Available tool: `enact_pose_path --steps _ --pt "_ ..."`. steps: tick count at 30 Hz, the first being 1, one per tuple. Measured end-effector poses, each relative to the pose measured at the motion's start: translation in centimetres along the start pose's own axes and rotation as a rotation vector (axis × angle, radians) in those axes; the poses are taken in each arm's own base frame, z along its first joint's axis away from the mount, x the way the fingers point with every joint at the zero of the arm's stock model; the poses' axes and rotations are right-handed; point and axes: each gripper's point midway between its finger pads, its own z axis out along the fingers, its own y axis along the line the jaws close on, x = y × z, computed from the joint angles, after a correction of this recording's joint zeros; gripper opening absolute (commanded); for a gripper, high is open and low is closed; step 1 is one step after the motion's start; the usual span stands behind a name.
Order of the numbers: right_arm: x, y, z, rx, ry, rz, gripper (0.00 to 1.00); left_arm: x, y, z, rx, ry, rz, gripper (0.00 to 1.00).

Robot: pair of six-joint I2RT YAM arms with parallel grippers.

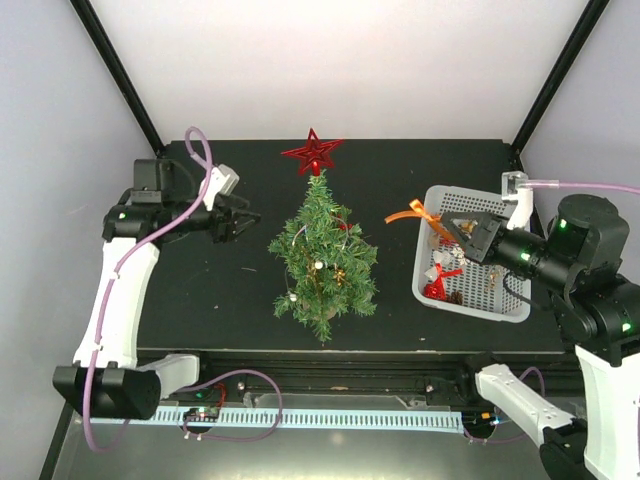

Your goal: Decorate the small christmas tree

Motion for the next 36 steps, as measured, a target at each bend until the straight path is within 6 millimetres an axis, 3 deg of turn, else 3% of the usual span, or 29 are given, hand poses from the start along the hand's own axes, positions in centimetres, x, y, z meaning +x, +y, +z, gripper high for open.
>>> enact_pose_path --steps 6,13,18,22,28,36 --pt "1.2 3.9 0.4 -0.147 0.126 -0.057 0.01 -0.2 -4.5 -3.3 0.074 -0.044 0.077 0.48" --pt "5.4 8.3 3.3 -0.269 0.351 -0.148 0.01 -1.1 -11.0 -6.2 0.256 -0.105 0.148 0.48" --pt "7.6 9.8 5.4 -0.264 0.437 -0.192 0.01 -1.2 -13.5 -7.0 0.349 -0.122 0.123 0.49" --pt "8.1 11.1 5.8 -0.271 0.459 -0.217 0.01 -1.0 -15.8 -7.7 0.421 -0.136 0.125 0.49" --pt "8.7 12.0 6.8 -0.270 0.487 -0.233 0.01 -0.7 -18.2 -8.2 0.527 -0.151 0.109 0.48" --pt "11.6 13.5 9.3 -0.263 0.590 -0.267 0.01 -1.2 -18.5 -8.1 0.582 -0.161 0.067 0.47"
